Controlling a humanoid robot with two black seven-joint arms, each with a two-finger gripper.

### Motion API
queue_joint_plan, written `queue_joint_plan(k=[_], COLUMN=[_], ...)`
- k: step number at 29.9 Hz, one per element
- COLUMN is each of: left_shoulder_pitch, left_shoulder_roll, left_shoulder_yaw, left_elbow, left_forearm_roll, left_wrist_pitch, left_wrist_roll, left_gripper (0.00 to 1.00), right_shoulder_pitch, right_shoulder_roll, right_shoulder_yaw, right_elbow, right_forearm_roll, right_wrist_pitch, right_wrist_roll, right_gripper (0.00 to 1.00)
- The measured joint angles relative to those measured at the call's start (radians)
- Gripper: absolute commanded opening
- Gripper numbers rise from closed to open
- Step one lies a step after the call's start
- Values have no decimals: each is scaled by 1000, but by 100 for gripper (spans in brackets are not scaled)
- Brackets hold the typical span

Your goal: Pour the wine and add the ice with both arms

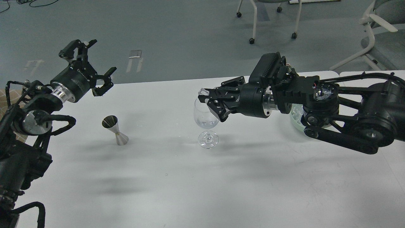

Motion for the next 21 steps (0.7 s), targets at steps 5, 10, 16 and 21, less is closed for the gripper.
queue_joint_plan(k=[5,10,16,21], left_shoulder_pitch=[-1,-2,-2,-2], left_shoulder_roll=[1,2,2,2], left_shoulder_yaw=[-2,-2,-2,-2], left_elbow=[0,0,0,0], left_forearm_roll=[0,0,0,0], left_wrist_pitch=[0,0,0,0], left_wrist_roll=[0,0,0,0], left_gripper=[98,98,98,98], right_shoulder_pitch=[0,-2,-4,-4], right_shoulder_roll=[0,0,-1,-4], right_shoulder_yaw=[0,0,0,3], right_elbow=[1,2,3,2], right_forearm_roll=[1,1,-3,-4], right_wrist_pitch=[-1,-6,0,1], right_wrist_roll=[1,1,1,1], right_gripper=[41,51,53,54])
